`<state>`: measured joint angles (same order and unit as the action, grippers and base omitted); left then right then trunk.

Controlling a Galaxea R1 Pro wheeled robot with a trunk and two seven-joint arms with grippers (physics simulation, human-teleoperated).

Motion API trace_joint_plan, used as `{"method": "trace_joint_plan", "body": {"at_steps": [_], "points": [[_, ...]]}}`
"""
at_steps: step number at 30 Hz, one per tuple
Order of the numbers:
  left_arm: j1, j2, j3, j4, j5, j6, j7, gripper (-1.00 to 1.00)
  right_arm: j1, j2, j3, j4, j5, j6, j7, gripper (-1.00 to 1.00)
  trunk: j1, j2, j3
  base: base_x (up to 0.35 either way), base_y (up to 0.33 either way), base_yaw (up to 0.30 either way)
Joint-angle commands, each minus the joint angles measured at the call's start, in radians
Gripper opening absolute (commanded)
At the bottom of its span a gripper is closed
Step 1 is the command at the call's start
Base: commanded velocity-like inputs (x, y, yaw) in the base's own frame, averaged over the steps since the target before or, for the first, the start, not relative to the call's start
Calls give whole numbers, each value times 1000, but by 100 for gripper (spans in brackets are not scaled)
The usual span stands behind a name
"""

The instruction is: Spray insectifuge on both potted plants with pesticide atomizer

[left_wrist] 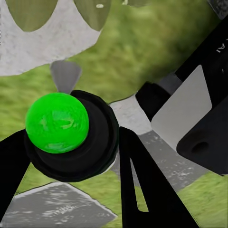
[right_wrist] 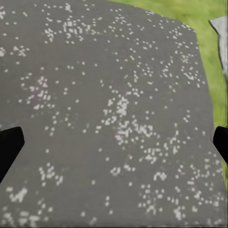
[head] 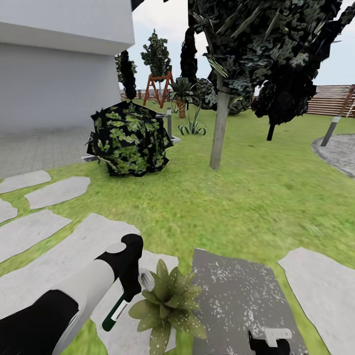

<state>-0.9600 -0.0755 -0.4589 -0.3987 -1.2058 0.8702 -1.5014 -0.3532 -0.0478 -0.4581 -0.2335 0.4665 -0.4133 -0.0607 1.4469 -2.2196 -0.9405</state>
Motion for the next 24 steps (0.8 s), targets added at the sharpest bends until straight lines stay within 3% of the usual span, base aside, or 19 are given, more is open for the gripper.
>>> {"method": "trace_joint_plan", "body": {"at_steps": [1,7,12,18,24], "points": [[0,1,-1,-2,-8,10,-10,-100,-1,0,-5,2,11,-4,-4,100,0,0,-1,-5,-2,-285],[0,3,-2,-1,-9,10,-10,-100,-1,0,-5,2,11,-4,-5,100,0,0,-2,27,121,-249],[2,4,-5,1,-7,10,-10,-100,-1,0,-5,2,11,-4,-5,100,0,0,-2,12,44,-24],[55,8,-6,0,-7,10,-7,-100,-1,0,-5,2,11,-4,-5,100,0,0,-2,8,2,-1],[58,11,-1,0,-8,10,-7,-100,-1,0,-5,2,11,-4,-5,100,0,0,-5,231,90,0]]}}
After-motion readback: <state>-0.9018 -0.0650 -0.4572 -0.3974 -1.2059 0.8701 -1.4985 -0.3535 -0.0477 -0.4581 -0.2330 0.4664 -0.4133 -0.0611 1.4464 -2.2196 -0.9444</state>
